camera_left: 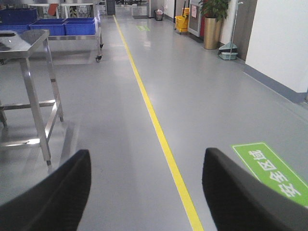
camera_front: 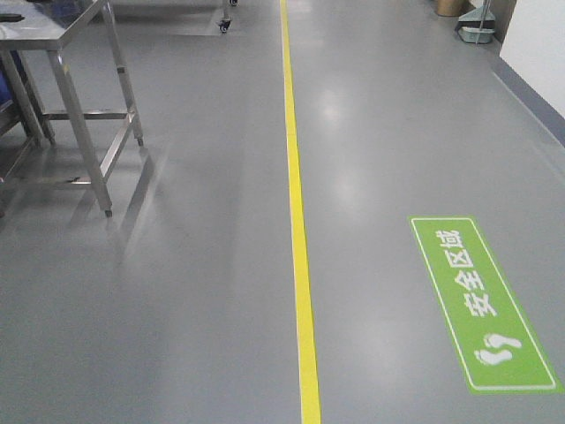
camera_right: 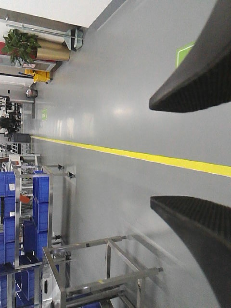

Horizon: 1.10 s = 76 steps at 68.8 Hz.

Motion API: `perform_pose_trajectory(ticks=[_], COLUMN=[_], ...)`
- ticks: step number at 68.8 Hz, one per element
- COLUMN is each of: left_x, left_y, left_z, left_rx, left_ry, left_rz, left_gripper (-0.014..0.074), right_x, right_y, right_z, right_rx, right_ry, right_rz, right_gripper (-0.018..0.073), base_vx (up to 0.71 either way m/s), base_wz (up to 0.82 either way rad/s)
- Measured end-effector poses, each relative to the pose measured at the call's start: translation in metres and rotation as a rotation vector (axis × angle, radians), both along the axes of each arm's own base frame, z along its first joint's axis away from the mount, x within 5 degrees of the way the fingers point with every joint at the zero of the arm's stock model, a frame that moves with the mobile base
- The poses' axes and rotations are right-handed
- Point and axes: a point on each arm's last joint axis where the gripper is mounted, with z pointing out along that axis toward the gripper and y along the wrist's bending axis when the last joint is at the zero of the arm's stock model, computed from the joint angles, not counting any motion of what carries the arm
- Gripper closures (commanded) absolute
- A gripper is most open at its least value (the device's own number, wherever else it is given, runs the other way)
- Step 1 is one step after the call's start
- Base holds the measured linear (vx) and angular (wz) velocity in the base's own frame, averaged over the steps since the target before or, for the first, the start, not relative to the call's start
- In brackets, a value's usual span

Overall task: Move and align brake pads A on conveyor
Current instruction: 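Drive past the blue bin racks toward the steel table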

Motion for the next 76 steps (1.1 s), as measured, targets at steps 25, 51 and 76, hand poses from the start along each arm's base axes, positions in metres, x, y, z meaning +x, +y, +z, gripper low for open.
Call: perform_pose_trajectory(ticks=[25,51,76], left_x=[0.0001,0.0001,0.0001], left_y=[0.0,0.0,0.0], left_z=[-0.0003,-0.0003,-0.0003], left_rx=[0.0,0.0,0.0], left_ry=[0.001,0.001,0.001], left_rz=[0.0,0.0,0.0], left_gripper=[0.0114,0.0114,0.0114], right_x=[0.0,0.0,0.0], right_y=[0.0,0.0,0.0], right_z=[0.0,0.0,0.0], right_rx=[0.0,0.0,0.0], right_ry=[0.0,0.0,0.0], right_rz=[0.0,0.0,0.0], right_gripper=[0.018,0.018,0.018], base_vx=[0.61,0.64,0.65], base_wz=[0.0,0.0,0.01])
